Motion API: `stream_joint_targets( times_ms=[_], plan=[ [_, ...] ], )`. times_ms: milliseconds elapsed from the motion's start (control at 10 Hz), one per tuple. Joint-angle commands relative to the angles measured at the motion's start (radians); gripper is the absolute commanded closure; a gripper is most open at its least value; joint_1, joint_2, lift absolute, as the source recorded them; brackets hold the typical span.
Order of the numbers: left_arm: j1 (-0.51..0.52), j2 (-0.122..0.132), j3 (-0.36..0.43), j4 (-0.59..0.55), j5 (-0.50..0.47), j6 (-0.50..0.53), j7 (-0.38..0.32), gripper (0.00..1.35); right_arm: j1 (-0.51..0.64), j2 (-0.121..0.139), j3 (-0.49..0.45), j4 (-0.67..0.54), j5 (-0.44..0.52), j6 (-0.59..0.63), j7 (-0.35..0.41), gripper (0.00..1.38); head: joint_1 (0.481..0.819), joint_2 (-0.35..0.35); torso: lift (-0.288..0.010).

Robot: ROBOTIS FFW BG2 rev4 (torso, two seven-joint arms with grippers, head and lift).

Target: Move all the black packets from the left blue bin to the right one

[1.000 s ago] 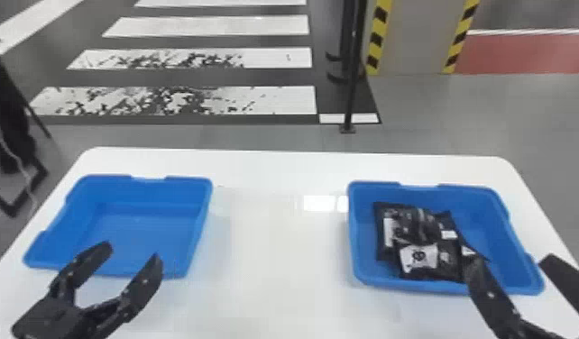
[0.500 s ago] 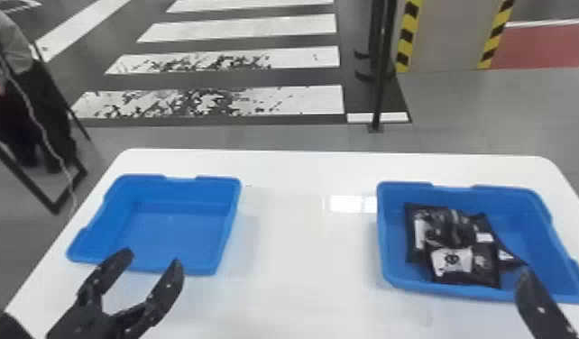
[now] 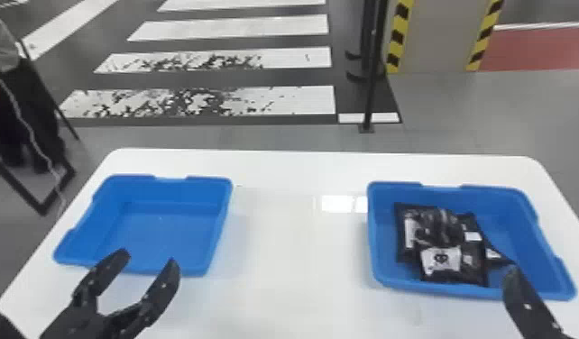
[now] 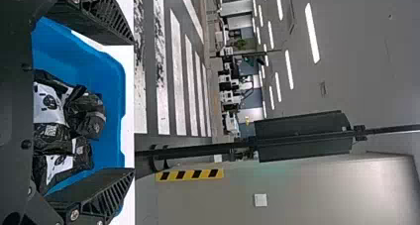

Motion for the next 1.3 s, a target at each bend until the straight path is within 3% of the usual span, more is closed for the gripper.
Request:
stream_joint_targets(
  times_ms=[0, 1200],
  plan=[
    [-0.001, -0.003, 0.0, 0.0, 0.0, 0.005, 0.0, 0.23, 0.0, 0.0, 0.001, 0.002, 0.0, 0.0, 0.0, 0.12, 0.695, 0.099, -0.144],
    [-0.001, -0.003, 0.0, -0.005, 0.0, 0.03, 0.0, 0.13, 0.0, 0.0, -0.001, 0.002, -0.006, 0.0, -0.003, 0.11, 0.695, 0.095, -0.144]
  ],
)
